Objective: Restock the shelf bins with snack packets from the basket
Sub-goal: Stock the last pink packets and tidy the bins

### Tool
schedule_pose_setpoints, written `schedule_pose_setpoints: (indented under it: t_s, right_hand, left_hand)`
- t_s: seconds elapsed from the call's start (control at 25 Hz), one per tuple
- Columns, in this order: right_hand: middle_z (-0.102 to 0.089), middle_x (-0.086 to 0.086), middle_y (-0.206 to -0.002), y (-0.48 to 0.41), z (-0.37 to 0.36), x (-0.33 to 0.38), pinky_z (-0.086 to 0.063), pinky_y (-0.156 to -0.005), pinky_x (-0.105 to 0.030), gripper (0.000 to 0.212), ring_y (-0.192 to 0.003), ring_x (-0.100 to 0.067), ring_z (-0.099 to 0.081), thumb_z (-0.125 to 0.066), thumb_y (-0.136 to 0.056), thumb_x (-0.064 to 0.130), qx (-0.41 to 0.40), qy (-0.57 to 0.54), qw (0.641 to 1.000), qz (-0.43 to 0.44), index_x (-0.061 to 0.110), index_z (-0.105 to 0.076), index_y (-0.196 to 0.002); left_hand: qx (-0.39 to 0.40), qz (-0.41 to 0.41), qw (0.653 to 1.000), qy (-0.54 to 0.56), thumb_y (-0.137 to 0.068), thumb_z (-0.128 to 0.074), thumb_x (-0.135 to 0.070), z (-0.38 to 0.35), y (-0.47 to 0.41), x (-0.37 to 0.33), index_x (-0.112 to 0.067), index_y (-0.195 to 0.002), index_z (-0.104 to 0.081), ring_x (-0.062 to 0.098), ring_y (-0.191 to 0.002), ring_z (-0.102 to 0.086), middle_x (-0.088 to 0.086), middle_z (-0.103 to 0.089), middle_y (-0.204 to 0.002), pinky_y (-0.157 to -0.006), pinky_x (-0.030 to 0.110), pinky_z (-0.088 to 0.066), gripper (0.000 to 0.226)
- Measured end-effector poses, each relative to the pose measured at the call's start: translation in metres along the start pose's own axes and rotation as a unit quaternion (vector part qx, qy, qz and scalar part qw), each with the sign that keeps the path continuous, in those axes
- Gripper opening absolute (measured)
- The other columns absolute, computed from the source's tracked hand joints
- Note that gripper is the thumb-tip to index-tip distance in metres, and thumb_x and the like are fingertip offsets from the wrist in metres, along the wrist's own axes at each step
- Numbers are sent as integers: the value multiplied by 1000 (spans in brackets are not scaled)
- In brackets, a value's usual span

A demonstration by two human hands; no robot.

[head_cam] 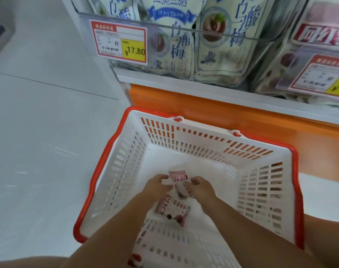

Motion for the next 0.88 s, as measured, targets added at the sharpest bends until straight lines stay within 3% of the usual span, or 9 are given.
schedule_pose_setpoints:
  t_s: [0.12,0.2,0.36,0.56,0.88]
  right_hand:
    - [-72,-9,-97,12,18,27,-57,-69,-33,19,-84,-24,-70,-65,-93,20,33,-149,988,26,6,-64,-105]
    - [-74,-12,-99,27,31,46,-59,-72,-36,19,-85,-26,-72,-63,-94,18,62,-217,973,52,6,-65,-109]
    - [-74,-14,-104,64,55,74,-58,-71,-37,20,-90,-29,-72,-58,-96,14,108,-302,940,117,6,-66,-113]
    - [-71,-16,-112,110,83,87,-57,-87,-45,26,-103,-34,-69,-57,-96,14,121,-324,922,174,4,-65,-119]
    - [-69,-15,-118,169,103,89,-57,-83,-41,33,-107,-33,-67,-55,-98,21,140,-338,907,208,8,-60,-127]
  left_hand:
    - [44,-52,995,71,-93,-64,-23,1,19,-28,-19,-127,-58,15,-109,-58,-5,-60,-121,-83,23,-48,34]
    - [83,-81,987,110,-95,-60,-23,-1,41,-53,-14,-109,-69,15,-100,-68,2,-72,-108,-86,28,-51,19]
    - [77,-143,974,158,-93,-63,-15,0,84,-93,-16,-104,-70,12,-87,-73,0,-76,-97,-80,28,-56,14]
    - [90,-190,961,179,-89,-67,-12,-7,131,-116,-16,-103,-70,18,-89,-73,2,-76,-97,-77,30,-55,15]
    - [74,-229,956,169,-88,-69,-15,-8,186,-130,-19,-107,-73,19,-96,-72,-1,-74,-105,-79,33,-57,19]
Point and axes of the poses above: each hand's wrist, its own y-axis away from the middle knuckle, its own z-axis out of the back of the hand, x = y × z, the point moved 6 cm from there along -y, towards the middle knuckle
